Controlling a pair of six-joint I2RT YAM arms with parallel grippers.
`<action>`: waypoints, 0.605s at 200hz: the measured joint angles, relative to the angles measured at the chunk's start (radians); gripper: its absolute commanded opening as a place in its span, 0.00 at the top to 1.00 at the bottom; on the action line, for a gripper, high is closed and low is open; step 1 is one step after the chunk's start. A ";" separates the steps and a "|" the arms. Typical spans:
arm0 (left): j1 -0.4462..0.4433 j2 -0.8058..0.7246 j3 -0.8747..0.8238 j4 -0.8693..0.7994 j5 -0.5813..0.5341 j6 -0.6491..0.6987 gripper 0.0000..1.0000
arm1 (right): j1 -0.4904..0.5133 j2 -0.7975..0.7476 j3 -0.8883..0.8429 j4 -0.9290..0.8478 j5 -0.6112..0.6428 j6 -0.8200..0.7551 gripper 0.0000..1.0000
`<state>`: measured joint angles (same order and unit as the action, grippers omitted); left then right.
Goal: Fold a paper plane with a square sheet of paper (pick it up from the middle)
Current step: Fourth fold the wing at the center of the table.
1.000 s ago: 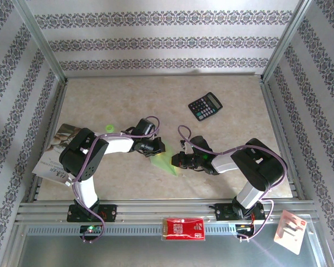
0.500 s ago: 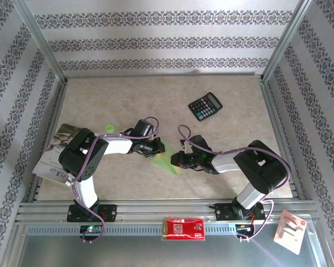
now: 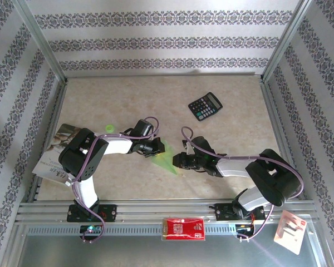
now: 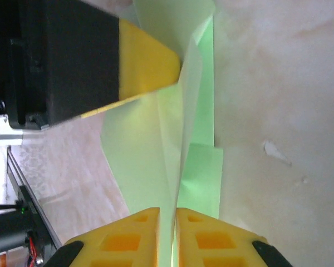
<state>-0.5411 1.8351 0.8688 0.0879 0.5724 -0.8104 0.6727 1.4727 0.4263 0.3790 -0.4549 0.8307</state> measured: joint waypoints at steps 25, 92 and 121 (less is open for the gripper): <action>0.000 0.000 0.000 0.000 0.000 0.000 0.93 | 0.025 -0.019 -0.026 -0.020 0.021 0.000 0.84; 0.000 -0.002 0.000 0.000 0.000 0.010 0.93 | 0.037 -0.020 -0.037 -0.032 0.051 -0.002 0.90; 0.000 -0.003 0.000 -0.001 -0.001 0.018 0.91 | 0.037 -0.020 -0.037 -0.032 0.052 -0.008 0.92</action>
<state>-0.5407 1.8324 0.8688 0.0868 0.5716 -0.7921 0.7097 1.4525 0.3893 0.3470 -0.4030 0.8230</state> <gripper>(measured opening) 0.080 0.095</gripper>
